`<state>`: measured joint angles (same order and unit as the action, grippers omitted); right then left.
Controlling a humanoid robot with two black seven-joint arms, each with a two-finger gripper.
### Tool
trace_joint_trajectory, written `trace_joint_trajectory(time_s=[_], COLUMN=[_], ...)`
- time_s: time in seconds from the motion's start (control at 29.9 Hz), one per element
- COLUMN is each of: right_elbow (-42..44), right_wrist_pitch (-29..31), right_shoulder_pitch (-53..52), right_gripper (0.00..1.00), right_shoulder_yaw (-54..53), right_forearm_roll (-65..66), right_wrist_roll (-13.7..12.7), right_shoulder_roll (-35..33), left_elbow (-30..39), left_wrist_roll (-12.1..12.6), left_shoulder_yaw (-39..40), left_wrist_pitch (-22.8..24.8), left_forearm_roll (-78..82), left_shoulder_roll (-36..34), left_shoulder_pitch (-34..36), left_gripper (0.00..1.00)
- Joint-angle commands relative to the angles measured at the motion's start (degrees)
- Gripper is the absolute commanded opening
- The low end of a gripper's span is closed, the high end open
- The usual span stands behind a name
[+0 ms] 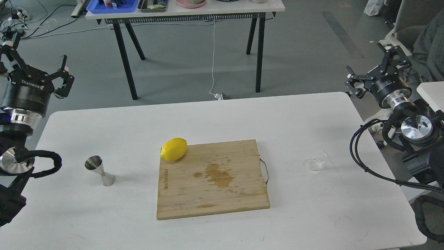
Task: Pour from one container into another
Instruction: 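Lower the left gripper toward the metal jigger on the table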
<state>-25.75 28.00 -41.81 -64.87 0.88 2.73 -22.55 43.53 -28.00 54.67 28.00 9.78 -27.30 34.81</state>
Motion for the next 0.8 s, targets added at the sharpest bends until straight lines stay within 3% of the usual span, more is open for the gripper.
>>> trace_joint_trajectory(time_s=[0.0,0.3,0.47,0.63,0.77], right_elbow=[0.00,0.00,-0.17,-1.31,-2.19], right_wrist_pitch=[0.00,0.00,0.00,0.00,0.00], right_shoulder_pitch=[0.07,0.15,0.33,0.77,2.17], right_gripper=[0.98,0.98,0.98,0.98,0.98], right_shoulder_yaw=[-0.08,-0.08,-0.08,-0.35,-0.61], right_forearm_roll=[0.00,0.00,-0.08,-0.17,-0.17], right_wrist_roll=[0.00,0.00,0.08,0.08,0.08], right_shoulder_roll=[-0.13,-0.04,0.13,-0.13,-0.57], left_elbow=[0.15,-0.55,-0.29,0.50,5.58], left_wrist_roll=[0.00,0.00,0.00,0.00,0.00], left_shoulder_yaw=[-0.36,0.52,-0.27,0.08,0.08], left_wrist_pitch=[0.00,0.00,0.00,0.00,0.00], left_forearm_roll=[0.15,0.15,3.74,20.94,40.01], left_shoulder_roll=[0.66,0.93,-3.10,-6.01,-8.90], left_shoulder_pitch=[0.08,0.87,1.22,1.31,1.22], left_gripper=[1.00,1.00,1.00,0.99,0.99])
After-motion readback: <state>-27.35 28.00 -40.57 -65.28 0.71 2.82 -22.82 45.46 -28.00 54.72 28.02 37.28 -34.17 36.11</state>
